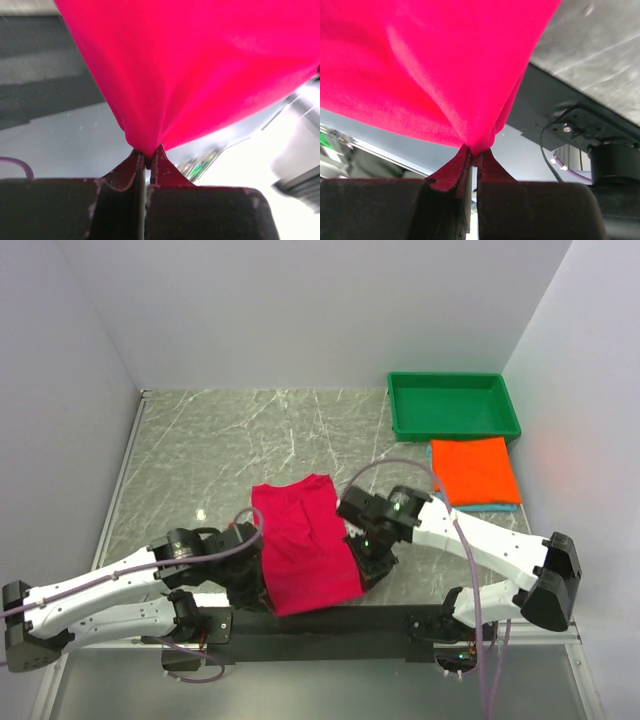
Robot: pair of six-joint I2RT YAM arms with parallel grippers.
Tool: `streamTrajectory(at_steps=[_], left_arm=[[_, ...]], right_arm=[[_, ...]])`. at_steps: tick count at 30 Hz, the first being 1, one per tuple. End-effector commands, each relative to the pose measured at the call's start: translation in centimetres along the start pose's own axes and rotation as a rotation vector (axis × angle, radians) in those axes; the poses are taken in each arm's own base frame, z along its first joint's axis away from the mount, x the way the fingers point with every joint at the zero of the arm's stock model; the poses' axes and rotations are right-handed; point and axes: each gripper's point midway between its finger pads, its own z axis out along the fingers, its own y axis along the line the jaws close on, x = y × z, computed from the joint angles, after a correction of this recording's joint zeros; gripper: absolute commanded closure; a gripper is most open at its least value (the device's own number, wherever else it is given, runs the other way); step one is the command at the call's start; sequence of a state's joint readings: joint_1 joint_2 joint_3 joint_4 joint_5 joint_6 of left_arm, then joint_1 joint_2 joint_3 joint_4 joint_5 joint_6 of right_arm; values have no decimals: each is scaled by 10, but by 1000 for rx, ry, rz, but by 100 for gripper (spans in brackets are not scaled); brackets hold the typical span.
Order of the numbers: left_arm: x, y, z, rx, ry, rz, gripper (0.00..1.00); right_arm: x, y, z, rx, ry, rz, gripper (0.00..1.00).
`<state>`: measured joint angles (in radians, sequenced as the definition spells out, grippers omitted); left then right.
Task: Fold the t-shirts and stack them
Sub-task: Fold the tshirt
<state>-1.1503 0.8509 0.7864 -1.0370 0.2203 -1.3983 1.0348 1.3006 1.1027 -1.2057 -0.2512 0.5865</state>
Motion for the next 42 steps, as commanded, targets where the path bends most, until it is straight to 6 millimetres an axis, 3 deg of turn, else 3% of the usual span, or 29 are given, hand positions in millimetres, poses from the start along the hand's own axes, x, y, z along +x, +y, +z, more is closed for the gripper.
streamTrajectory(at_steps=[1,5,12,16,21,27,34,39,42], left_arm=[[-29,7,-16,-41,-132,-115,99],[-75,3,-16,-35,-254,-142,99],[-153,6,-24,-61,-472,-201,99],[-186,8,-34,-102,-566,-208,99],[-219,4,-46,-85,-647,-200,99],[-257,11,-26,-86,-639,-200,99],[-303,23,-1,-110,-656,-191,99],[-310,28,4,-115,-668,-205,92],[-316,26,-9,-103,-737,-213,64]], right_arm=[[-23,-16,-18,56,-25,-3,100],[-69,-17,-36,46,-113,-4,100],[-126,-14,-46,25,-177,-1,100],[-158,-9,-53,13,-212,-16,100],[-190,-17,-60,-2,-246,2,100],[-235,-38,-47,-8,-264,44,100],[-277,-61,-6,-8,-261,110,100],[-301,-72,6,-12,-318,138,74],[-313,-74,-7,7,-406,155,61]])
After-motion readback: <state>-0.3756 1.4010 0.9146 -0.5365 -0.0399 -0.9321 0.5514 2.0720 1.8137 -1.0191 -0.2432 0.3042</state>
